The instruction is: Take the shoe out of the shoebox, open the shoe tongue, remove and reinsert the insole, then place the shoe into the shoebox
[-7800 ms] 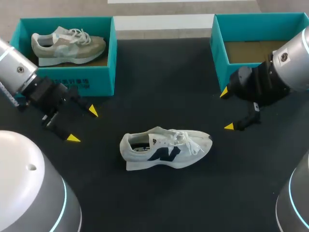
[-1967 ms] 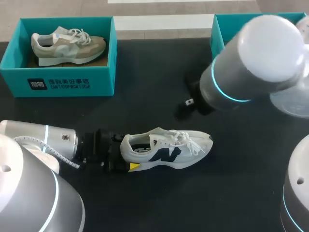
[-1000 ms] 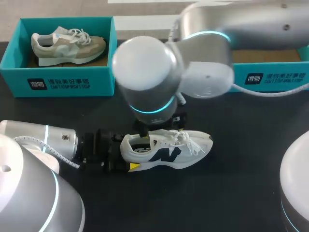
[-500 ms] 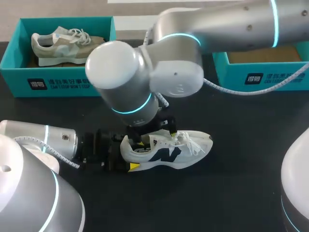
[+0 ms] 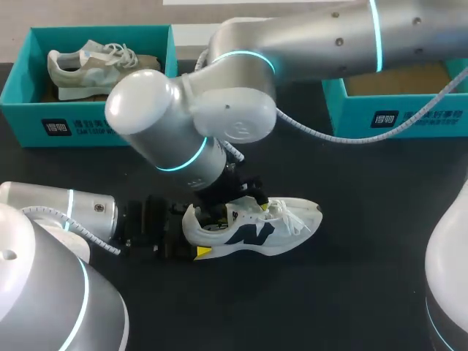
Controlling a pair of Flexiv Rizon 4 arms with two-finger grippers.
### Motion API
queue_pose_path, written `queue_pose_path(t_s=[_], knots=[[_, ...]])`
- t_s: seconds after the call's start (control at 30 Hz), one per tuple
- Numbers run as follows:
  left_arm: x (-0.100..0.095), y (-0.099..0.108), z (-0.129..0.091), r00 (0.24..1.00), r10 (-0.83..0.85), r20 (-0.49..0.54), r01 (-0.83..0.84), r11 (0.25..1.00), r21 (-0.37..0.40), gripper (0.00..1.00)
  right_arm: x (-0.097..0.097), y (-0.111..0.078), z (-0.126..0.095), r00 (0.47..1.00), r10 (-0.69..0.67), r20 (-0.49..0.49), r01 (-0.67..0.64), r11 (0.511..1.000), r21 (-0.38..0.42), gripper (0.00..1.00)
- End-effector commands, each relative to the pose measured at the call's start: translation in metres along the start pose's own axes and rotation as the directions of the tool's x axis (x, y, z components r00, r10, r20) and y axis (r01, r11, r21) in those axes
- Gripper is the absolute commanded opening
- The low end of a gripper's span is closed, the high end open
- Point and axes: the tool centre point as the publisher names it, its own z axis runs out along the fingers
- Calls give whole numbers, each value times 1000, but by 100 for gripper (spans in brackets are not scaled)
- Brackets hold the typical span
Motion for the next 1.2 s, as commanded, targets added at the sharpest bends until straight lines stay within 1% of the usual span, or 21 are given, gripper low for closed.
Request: queue_pose_path(t_s=[0.03,0.07,0.13,0.27,0.37,0.43,0.47,0.63,0.67,0.7,0.77,0.9,0.93,1.0,1.03,1.07,1.2], knots=[[3,0,1,1000,0,0,0,1000,-2,0,-1,-8,-1,991,41,125,-41,999,-2,38],[3,0,1,1000,0,0,0,1000,-2,0,-3,-9,-1,991,42,126,-42,999,-2,35],[3,0,1,1000,0,0,0,1000,-2,0,-7,-11,-3,990,46,136,-47,999,3,34],[3,0,1,1000,0,0,0,1000,-2,0,-17,-15,-13,986,62,156,-63,998,2,28],[3,0,1,1000,0,0,0,1000,-2,0,-24,-16,-19,986,77,151,-77,997,-10,12],[3,0,1,1000,0,0,0,1000,-2,0,-28,-14,-21,988,67,139,-66,998,-13,6],[3,0,1,1000,0,0,0,1000,-2,0,-30,-14,-21,990,64,130,-61,998,-23,0],[3,0,1,1000,0,0,0,1000,-2,0,-42,-10,-18,994,29,102,-25,999,-46,0],[3,0,1,1000,0,0,0,1000,-2,0,-45,-9,-17,995,3,101,2,999,-48,0],[3,0,1,1000,0,0,0,1000,-2,0,-49,-8,-16,994,-9,109,14,999,-47,0],[3,0,1,1000,0,0,0,1000,-2,0,-58,-6,-15,995,-39,93,46,997,-68,0],[3,0,1,1000,0,0,0,1000,-2,0,-81,-7,-14,993,-66,94,73,995,-73,0],[3,0,1,1000,0,0,0,1000,-2,0,-88,-7,-11,992,-99,82,106,991,-76,0],[3,0,1,1000,0,0,0,1000,-2,0,-98,-6,-9,989,-116,89,122,990,-73,0],[3,0,1,1000,0,0,0,1000,-2,0,-102,-4,-7,987,-145,69,151,984,-90,0],[3,0,1,1000,0,0,0,1000,-2,0,-105,-3,-6,987,-146,70,152,984,-94,0],[3,0,1,1000,0,0,0,1000,-2,0,-118,3,3,978,-199,58,203,975,-86,0]])
